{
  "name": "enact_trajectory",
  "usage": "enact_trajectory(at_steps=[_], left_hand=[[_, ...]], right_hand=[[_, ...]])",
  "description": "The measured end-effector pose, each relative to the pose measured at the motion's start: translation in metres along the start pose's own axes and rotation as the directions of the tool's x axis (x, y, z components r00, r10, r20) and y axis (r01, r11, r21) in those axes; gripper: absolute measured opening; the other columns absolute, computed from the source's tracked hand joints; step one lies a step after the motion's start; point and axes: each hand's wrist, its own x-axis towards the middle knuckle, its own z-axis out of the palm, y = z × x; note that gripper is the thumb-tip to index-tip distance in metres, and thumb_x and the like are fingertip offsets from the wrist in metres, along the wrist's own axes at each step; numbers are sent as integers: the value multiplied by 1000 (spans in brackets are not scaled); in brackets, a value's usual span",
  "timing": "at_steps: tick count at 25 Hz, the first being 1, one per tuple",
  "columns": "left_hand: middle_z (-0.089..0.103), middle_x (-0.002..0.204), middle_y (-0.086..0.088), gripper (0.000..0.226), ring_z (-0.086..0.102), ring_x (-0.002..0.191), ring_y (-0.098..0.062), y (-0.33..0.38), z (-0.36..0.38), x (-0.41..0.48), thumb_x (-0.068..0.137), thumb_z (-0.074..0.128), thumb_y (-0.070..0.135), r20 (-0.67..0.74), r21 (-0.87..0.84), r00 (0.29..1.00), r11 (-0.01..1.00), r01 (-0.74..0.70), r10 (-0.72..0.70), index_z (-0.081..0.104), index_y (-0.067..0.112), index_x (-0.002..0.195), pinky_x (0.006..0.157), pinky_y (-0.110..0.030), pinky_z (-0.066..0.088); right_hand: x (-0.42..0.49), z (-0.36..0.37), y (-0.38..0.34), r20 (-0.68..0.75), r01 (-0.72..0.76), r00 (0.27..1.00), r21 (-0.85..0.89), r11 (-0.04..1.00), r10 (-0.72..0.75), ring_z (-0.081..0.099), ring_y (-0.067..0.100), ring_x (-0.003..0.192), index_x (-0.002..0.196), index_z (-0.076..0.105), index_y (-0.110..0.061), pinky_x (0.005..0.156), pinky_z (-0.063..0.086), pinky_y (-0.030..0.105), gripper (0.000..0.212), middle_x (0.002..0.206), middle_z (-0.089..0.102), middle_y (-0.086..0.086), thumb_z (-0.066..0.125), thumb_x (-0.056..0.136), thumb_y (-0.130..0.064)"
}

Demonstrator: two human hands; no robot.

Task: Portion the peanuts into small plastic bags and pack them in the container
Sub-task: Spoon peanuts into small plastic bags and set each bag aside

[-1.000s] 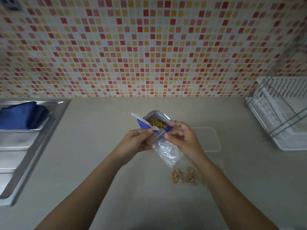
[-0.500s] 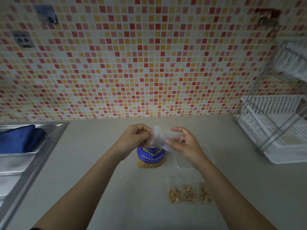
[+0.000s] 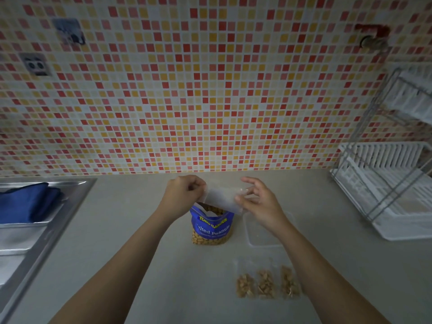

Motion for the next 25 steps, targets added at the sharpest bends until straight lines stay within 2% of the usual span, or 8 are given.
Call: enact_trajectory(at_steps=[5,7,9,11,13,18,23,25], left_hand=[[68,75,-3,14,61,67,-12,-3,7,-2,86,56,9,-15,-49,997,996,73,-74,69,10,90,63,-19,50],[67,77,-1,14,59,67,-6,-3,10,-2,86,56,10,-11,-57,996,995,83,-84,69,11,90,60,-13,46],[66,76,1,14,59,68,-8,-1,11,0,86,56,10,4,-78,994,991,106,-106,70,12,89,59,-13,45],[66,72,1,14,60,65,-9,2,11,1,85,56,8,58,-148,989,978,145,-138,69,13,85,57,-13,45],[67,69,-2,15,62,64,-12,4,11,1,84,57,6,115,-239,981,954,182,-158,69,14,81,58,-16,47],[69,70,-4,17,63,56,-3,3,14,3,83,57,4,159,-278,975,940,198,-158,69,14,77,51,-10,47],[69,81,-5,12,64,72,-15,-4,15,5,88,57,12,150,-309,977,932,191,-151,68,14,87,56,-11,49],[67,96,-3,17,60,83,-16,-13,16,9,90,55,22,18,-111,994,988,107,-106,66,13,100,65,-15,48]], right_hand=[[3,5,5,-1,-92,996,117,989,93,66,12,92,127,44,-27,78,52,28,43,97,70,3,58,89,-14],[4,8,5,-47,-16,999,-59,998,13,57,10,109,131,41,-23,92,45,28,45,123,60,2,53,89,-12],[4,9,4,-83,173,971,-395,902,-223,44,13,124,134,39,-17,107,30,37,52,136,47,0,53,85,-25],[3,12,-2,28,323,931,-532,783,-365,36,13,130,135,40,-19,111,17,41,66,139,44,-2,54,78,-49],[5,17,-7,170,395,914,-589,705,-370,32,10,132,135,40,-23,112,12,39,80,141,41,-6,61,69,-63],[14,25,-2,133,369,922,-588,720,-363,55,15,107,120,56,-24,108,25,43,72,113,62,-8,54,62,-66],[16,23,6,84,349,934,-430,832,-348,59,8,93,111,61,-21,96,40,32,53,103,66,-8,77,66,-44],[15,22,9,71,311,949,-350,883,-306,58,5,93,114,60,-21,85,48,25,54,102,62,-13,79,67,-40]])
